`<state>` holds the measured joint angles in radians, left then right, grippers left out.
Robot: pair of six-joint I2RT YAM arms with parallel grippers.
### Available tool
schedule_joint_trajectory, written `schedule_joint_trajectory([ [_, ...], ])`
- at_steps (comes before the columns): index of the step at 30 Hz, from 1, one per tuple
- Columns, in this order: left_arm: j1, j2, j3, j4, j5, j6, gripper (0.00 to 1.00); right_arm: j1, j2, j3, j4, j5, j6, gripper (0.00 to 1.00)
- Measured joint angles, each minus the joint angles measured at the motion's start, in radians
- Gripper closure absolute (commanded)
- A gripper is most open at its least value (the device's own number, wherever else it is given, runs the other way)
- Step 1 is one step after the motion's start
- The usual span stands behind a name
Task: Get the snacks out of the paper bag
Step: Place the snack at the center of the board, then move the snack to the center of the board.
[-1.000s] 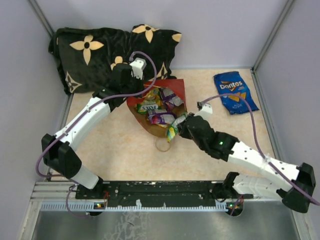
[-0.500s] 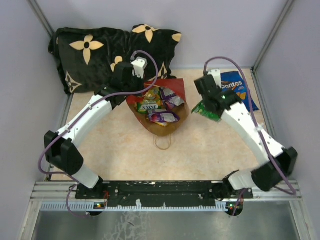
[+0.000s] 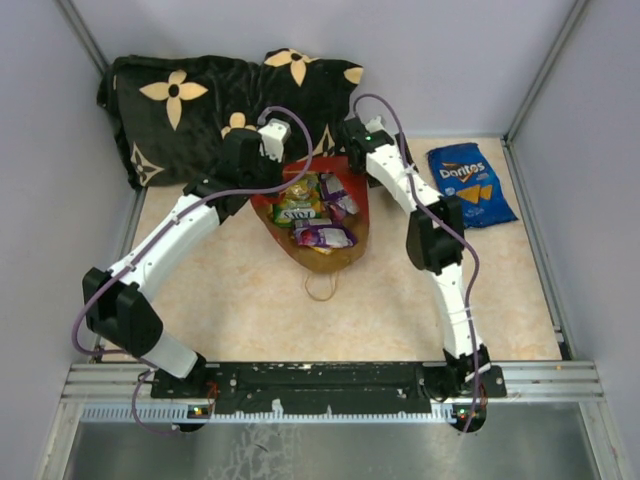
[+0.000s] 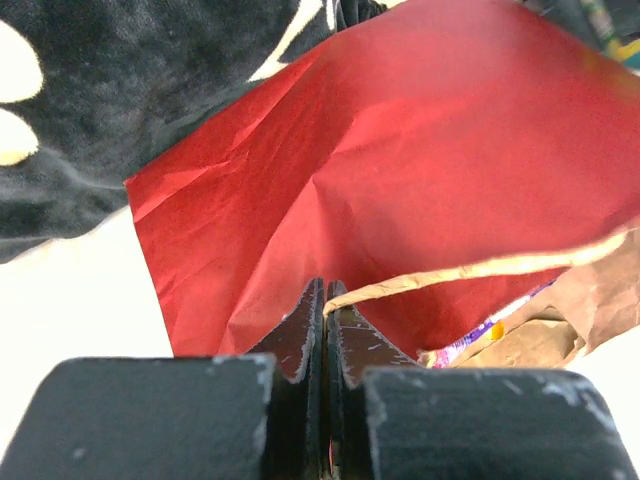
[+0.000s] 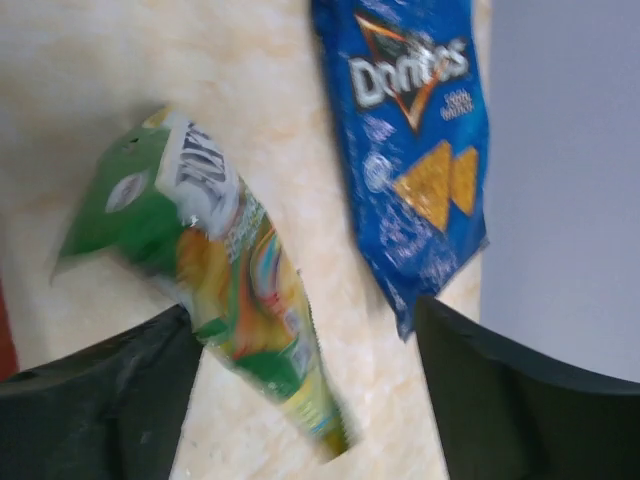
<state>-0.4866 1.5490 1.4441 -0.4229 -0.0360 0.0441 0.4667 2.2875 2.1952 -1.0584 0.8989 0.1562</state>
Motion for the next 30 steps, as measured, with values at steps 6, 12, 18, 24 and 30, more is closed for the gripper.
schedule_joint_trajectory([
  [6,0.008,-0.001,0.0,-0.006,-0.005,0.009,0.98,-0.023,0.055,0.012,0.103,-0.253,-0.002,0.01],
  [12,0.018,-0.001,0.0,-0.009,-0.012,0.015,0.98,-0.196,-0.53,-0.786,0.64,-0.786,0.192,0.2],
  [18,0.018,0.0,0.0,-0.02,-0.012,0.016,0.97,-0.422,-0.667,-0.932,0.992,-1.054,0.304,0.28],
  [24,0.018,0.0,0.0,-0.021,-0.012,0.013,0.96,-0.345,-0.53,-0.966,0.98,-1.005,0.182,0.27],
  [30,0.018,0.025,0.0,-0.029,-0.01,0.008,0.97,-0.288,-0.486,-0.999,1.001,-0.951,0.077,0.25],
])
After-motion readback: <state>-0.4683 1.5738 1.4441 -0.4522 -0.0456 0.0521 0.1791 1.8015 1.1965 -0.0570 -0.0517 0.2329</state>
